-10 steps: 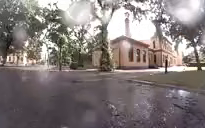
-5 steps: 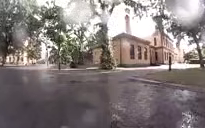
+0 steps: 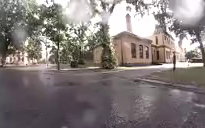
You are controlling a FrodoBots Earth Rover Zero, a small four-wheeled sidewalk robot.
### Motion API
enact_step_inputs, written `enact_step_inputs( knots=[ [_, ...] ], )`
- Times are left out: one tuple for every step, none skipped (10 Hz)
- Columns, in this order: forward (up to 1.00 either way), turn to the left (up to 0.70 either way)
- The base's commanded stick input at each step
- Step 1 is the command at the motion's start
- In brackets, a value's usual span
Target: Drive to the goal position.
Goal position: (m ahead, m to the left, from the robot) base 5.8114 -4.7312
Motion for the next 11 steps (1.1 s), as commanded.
enact_step_inputs(
  knots=[
    [0.85, 0.0],
    [0.85, 0.0],
    [0.85, 0.0],
    [0.85, 0.0],
    [0.85, 0.0],
    [0.85, 0.0],
    [0.85, 0.0],
    [0.85, 0.0],
    [0.85, 0.0],
    [0.85, 0.0],
    [0.85, -0.2]
  ],
)
